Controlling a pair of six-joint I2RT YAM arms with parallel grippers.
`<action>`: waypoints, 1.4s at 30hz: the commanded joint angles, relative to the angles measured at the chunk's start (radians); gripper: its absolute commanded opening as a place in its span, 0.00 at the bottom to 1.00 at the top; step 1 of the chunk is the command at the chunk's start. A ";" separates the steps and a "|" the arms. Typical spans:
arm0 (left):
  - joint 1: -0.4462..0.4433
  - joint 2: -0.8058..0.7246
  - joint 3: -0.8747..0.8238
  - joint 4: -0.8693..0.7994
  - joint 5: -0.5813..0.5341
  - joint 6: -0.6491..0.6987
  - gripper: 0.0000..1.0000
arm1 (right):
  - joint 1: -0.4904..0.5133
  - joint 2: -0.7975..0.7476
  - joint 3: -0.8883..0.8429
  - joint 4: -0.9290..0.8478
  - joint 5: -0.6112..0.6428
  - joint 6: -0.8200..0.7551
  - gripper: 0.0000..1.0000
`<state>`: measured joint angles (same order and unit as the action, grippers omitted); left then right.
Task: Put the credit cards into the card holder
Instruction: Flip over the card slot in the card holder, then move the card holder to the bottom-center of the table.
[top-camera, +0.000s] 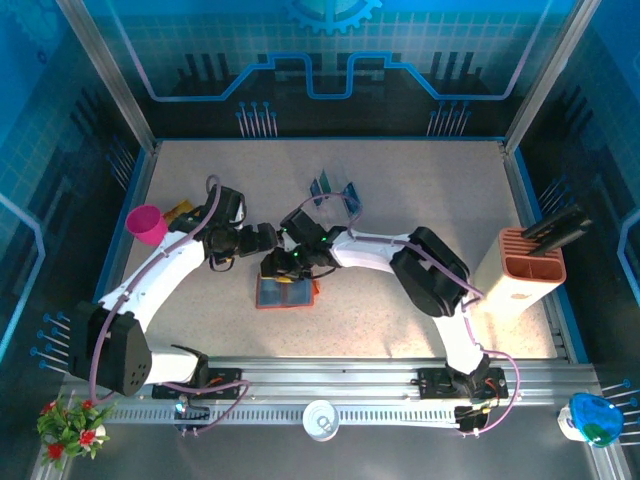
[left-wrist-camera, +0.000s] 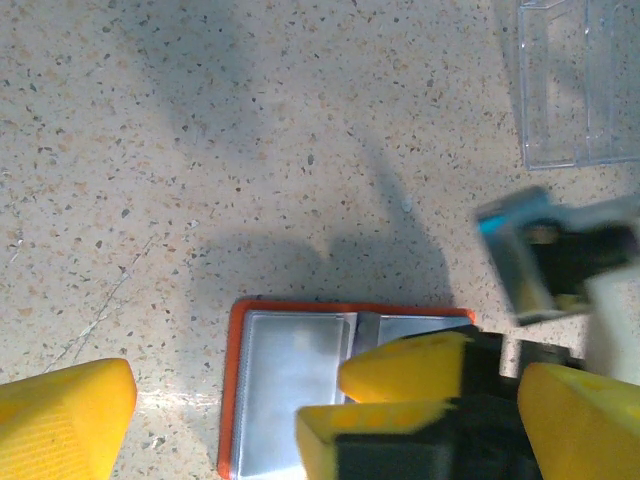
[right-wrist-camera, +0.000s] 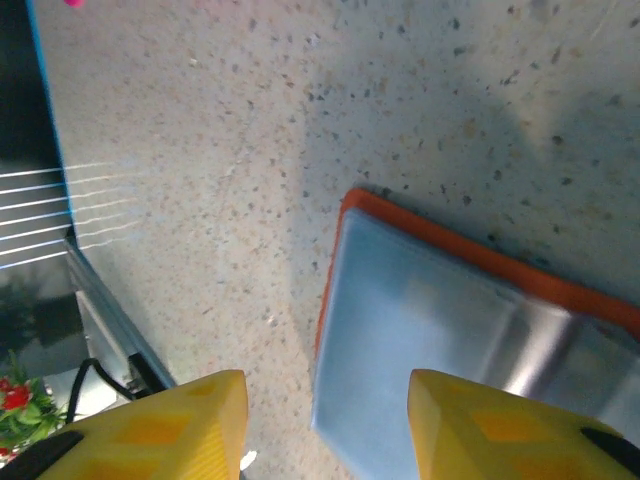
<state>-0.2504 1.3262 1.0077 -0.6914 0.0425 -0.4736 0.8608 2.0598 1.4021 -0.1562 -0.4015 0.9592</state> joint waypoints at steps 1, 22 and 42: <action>0.008 -0.019 0.012 -0.007 0.014 -0.021 0.99 | -0.031 -0.104 -0.042 0.004 0.002 -0.027 0.47; 0.008 0.011 -0.006 0.025 0.057 -0.016 0.99 | -0.052 -0.260 -0.166 -0.434 0.339 -0.255 0.47; 0.007 0.044 -0.012 0.046 0.070 -0.011 0.99 | -0.090 -0.205 -0.173 -0.419 0.338 -0.267 0.00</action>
<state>-0.2504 1.3556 1.0073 -0.6518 0.0860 -0.4915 0.7956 1.9030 1.2640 -0.5537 -0.0814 0.6983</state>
